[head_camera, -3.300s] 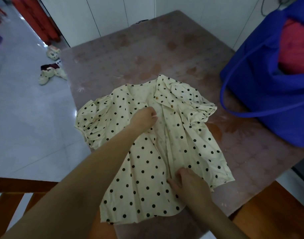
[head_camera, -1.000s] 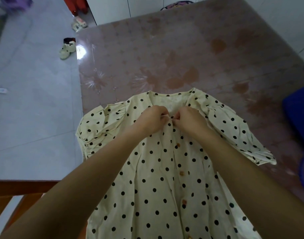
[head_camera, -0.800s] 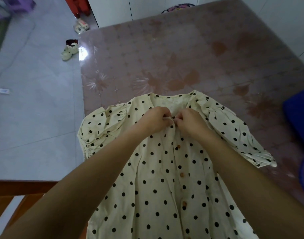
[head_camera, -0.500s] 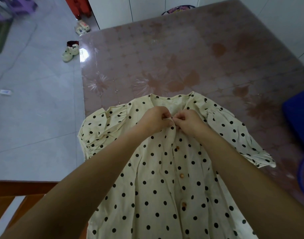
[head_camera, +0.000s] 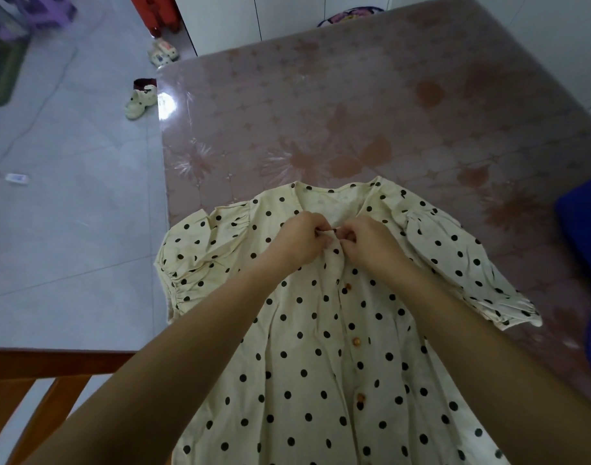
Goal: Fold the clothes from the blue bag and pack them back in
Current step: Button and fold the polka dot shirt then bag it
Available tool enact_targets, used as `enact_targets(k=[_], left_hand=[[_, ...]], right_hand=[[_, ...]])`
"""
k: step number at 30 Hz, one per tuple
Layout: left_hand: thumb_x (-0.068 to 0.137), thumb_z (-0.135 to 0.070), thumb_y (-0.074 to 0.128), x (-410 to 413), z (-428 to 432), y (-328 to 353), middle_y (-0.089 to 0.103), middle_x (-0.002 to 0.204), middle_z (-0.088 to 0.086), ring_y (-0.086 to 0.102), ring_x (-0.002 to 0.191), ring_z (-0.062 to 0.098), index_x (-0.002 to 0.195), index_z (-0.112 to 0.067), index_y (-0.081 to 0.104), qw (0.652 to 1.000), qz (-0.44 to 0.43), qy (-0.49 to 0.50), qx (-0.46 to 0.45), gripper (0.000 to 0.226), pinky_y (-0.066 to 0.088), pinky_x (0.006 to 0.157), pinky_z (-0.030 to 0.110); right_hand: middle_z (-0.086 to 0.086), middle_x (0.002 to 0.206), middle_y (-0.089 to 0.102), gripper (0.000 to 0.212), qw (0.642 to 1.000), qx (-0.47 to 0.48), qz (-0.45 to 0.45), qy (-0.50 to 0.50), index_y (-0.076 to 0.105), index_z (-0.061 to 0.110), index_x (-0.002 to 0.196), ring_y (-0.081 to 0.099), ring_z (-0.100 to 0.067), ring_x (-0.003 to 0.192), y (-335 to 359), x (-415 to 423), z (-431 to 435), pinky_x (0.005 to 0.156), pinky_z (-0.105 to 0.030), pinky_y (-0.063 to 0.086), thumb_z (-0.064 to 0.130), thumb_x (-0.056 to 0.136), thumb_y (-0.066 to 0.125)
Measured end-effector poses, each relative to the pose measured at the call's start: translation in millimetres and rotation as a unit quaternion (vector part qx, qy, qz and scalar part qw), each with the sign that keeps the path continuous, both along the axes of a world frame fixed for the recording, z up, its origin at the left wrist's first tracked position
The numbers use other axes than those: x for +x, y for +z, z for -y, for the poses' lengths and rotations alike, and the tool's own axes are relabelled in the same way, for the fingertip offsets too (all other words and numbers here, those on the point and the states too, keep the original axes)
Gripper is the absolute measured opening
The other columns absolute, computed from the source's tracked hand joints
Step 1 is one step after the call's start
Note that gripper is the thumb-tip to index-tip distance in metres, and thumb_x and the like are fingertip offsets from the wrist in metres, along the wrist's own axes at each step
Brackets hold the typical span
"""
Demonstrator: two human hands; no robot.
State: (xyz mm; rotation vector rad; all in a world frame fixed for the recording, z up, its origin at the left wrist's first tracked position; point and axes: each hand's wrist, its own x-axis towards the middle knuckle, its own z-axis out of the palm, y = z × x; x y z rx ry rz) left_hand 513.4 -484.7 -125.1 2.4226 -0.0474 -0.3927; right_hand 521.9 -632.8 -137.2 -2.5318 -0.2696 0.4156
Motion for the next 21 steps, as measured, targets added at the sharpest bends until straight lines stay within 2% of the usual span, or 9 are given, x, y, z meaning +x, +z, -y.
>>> enact_targets(k=[3,7,10,12,14,17,19,21], left_hand=[[0.088,-0.013,0.060,0,1,1,0.061,0.085,-0.002,0.056,0.077,0.012,0.096,-0.011,0.067,1.000,-0.005,0.016,-0.009,0.011,0.042,0.060,0.015],[0.086,-0.014,0.063,-2,-1,0,0.061,0.093,-0.001,0.061,0.084,0.014,0.098,-0.013,0.064,0.999,-0.005,0.038,-0.031,0.011,0.048,0.066,0.020],[0.087,-0.017,0.065,-10,2,0,0.049,0.107,-0.003,0.059,0.084,0.011,0.107,-0.016,0.055,0.989,0.041,0.130,-0.051,0.022,0.048,0.068,0.020],[0.088,-0.018,0.063,-19,7,3,0.049,0.096,-0.007,0.056,0.078,0.008,0.101,-0.017,0.053,0.979,0.082,0.181,-0.043,0.016,0.045,0.067,0.017],[0.088,-0.018,0.061,-25,14,1,0.056,0.083,-0.010,0.055,0.074,0.006,0.090,-0.017,0.059,0.983,0.064,0.172,-0.033,0.003,0.043,0.065,0.015],[0.086,-0.019,0.062,-31,23,-6,0.062,0.077,-0.013,0.057,0.073,0.001,0.084,-0.019,0.067,0.981,0.032,0.183,-0.064,0.005,0.044,0.065,0.013],[0.085,-0.019,0.065,-33,26,-9,0.063,0.075,-0.013,0.058,0.072,0.001,0.082,-0.019,0.068,0.971,0.029,0.214,-0.099,0.004,0.043,0.064,0.013],[0.083,-0.020,0.067,-33,28,-8,0.064,0.073,-0.011,0.060,0.070,0.003,0.081,-0.019,0.069,0.963,0.020,0.236,-0.130,0.003,0.045,0.065,0.016]], right_hand=[[0.004,0.090,0.065,0.012,0.999,0.049,-0.008,-0.022,0.068,0.015,0.095,0.060,-0.012,0.082,4,0,0,0.073,-0.029,0.051,0.020,0.088,0.060],[0.007,0.087,0.066,0.013,0.999,0.039,-0.007,-0.005,0.069,0.016,0.096,0.061,-0.011,0.081,6,1,0,0.074,-0.032,0.053,0.017,0.088,0.060],[0.009,0.084,0.062,0.014,1.000,0.020,-0.005,-0.008,0.069,0.017,0.093,0.061,-0.013,0.082,5,2,0,0.074,-0.035,0.053,0.014,0.087,0.057],[0.007,0.084,0.063,0.011,0.999,0.031,-0.006,-0.018,0.068,0.017,0.090,0.060,-0.013,0.080,4,3,0,0.072,-0.033,0.052,0.015,0.087,0.058],[0.009,0.081,0.061,0.007,0.997,0.058,-0.022,-0.039,0.067,0.018,0.085,0.057,-0.009,0.078,4,4,2,0.068,-0.023,0.047,0.017,0.088,0.060],[0.014,0.075,0.057,0.010,0.993,0.093,-0.043,-0.055,0.063,0.022,0.078,0.055,-0.006,0.076,6,5,3,0.062,-0.014,0.039,0.017,0.085,0.064],[0.014,0.076,0.057,0.008,0.993,0.091,-0.058,-0.054,0.065,0.020,0.080,0.055,-0.007,0.078,8,6,3,0.065,-0.018,0.041,0.015,0.086,0.064],[0.008,0.082,0.061,0.007,0.993,0.083,-0.068,-0.050,0.068,0.015,0.087,0.058,-0.011,0.084,9,6,2,0.076,-0.024,0.046,0.013,0.087,0.062]])
